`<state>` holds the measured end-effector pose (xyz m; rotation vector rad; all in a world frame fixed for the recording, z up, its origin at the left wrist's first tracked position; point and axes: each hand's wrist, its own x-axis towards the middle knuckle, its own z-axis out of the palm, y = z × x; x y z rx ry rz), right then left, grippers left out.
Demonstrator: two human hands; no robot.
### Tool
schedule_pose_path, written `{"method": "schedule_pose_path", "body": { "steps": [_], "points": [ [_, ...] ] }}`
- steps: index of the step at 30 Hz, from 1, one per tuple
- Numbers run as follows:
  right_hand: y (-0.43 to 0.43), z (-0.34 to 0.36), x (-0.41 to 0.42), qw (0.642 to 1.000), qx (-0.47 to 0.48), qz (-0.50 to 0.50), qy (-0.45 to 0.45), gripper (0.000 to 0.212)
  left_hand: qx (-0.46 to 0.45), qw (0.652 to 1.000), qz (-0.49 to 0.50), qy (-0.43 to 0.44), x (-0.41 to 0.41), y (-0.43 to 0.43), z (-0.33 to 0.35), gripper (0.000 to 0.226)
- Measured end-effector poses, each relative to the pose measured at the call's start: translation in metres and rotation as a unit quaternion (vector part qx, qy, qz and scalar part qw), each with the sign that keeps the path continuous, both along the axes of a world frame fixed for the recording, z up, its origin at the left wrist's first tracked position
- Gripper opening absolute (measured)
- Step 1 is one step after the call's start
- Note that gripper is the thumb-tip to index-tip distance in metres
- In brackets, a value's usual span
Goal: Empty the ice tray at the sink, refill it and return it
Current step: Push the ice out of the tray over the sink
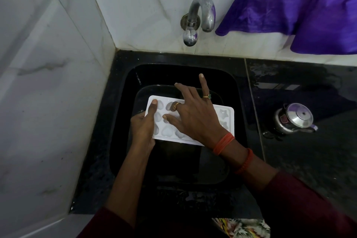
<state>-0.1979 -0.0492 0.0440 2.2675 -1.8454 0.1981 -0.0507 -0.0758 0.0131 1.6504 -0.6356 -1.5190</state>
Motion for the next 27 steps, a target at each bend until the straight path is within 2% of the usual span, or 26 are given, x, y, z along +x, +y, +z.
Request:
{"method": "schedule_pose_path", "body": {
  "steps": [3, 8, 15, 19, 27],
  "points": [
    [0.003, 0.002, 0.001, 1.000, -0.014, 0.000, -0.005, 0.035, -0.003, 1.000, 0.000, 0.004, 0.002, 0.000, 0.000, 0.038],
    [0.009, 0.005, 0.003, 0.998, -0.039, 0.004, -0.039, 0.031, -0.005, 1.000, -0.005, 0.009, 0.007, 0.000, 0.000, 0.037],
    [0.022, 0.004, 0.003, 0.998, -0.016, 0.037, -0.051, 0.051, -0.017, 1.000, -0.008, -0.018, 0.008, 0.003, 0.002, 0.040],
    [0.026, 0.004, 0.004, 0.998, 0.025, 0.056, -0.034, 0.055, -0.010, 1.000, -0.005, -0.008, 0.008, 0.002, 0.002, 0.039],
    [0.028, 0.010, 0.007, 0.998, 0.023, 0.058, -0.027, 0.036, -0.005, 1.000, -0.012, -0.019, 0.009, 0.005, 0.002, 0.040]
  ]
}}
